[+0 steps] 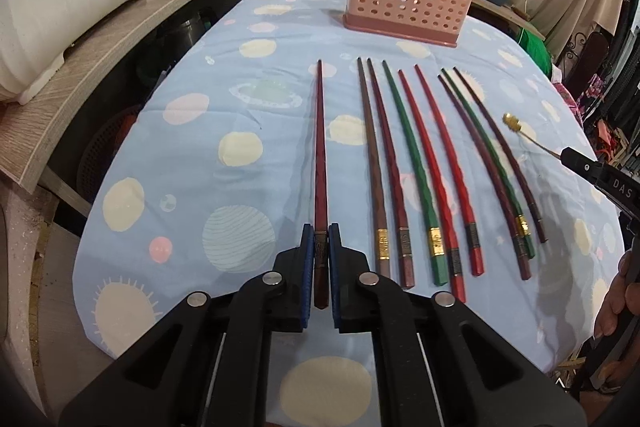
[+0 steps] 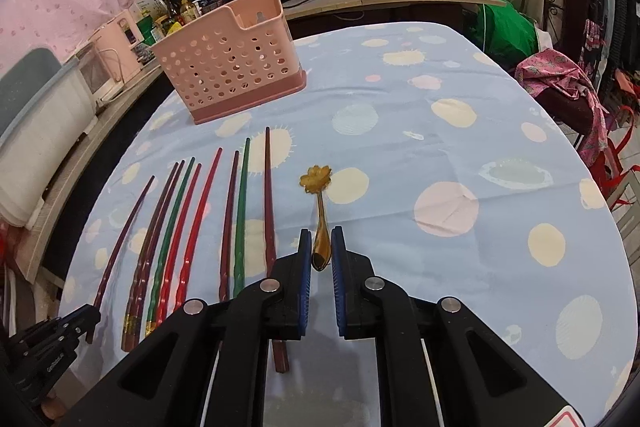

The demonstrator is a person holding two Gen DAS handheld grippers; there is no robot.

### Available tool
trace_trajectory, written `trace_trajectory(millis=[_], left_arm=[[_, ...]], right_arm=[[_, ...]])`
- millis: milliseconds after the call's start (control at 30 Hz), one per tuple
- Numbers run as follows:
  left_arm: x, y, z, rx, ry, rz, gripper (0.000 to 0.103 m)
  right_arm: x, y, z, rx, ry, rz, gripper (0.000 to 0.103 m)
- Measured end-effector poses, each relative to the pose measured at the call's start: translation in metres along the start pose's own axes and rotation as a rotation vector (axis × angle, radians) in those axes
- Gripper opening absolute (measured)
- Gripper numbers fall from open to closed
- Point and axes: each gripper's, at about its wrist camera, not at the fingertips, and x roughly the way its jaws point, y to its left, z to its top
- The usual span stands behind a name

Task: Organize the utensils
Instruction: 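Close the right gripper on the gold spoon handle while the left gripper holds the chopstick, then carry chopstick and spoon into the pink basket and open both grippers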

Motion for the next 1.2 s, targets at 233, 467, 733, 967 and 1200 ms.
trace_trajectory(millis=[233, 467, 733, 967, 1200], left_arm=[[-0.028, 0.002, 0.010, -0.008, -0.066, -0.003, 0.007], [-0.047, -0.002, 0.020, 0.003, -0.105, 0.002, 0.007], [-0.069, -0.003, 0.054, 0.008, -0.164, 0.008, 0.007], [-0.101, -0.007, 0.118, 0.021, -0.266, 0.009, 0.007], [-0.136, -0.020, 0.200, 0.018, -0.420, 0.007, 0.007]], right_arm=[[-0.017, -0.003, 0.002, 0.008, -0.025, 0.010, 0.002], [-0.026, -0.005, -0.003, 0.007, -0.027, 0.030, 0.002], [-0.056, 0.007, 0.027, -0.046, -0.081, 0.059, 0.002], [-0.071, 0.020, 0.086, -0.100, -0.125, 0.102, 0.002], [-0.055, 0.038, 0.154, -0.145, -0.141, 0.106, 0.002]])
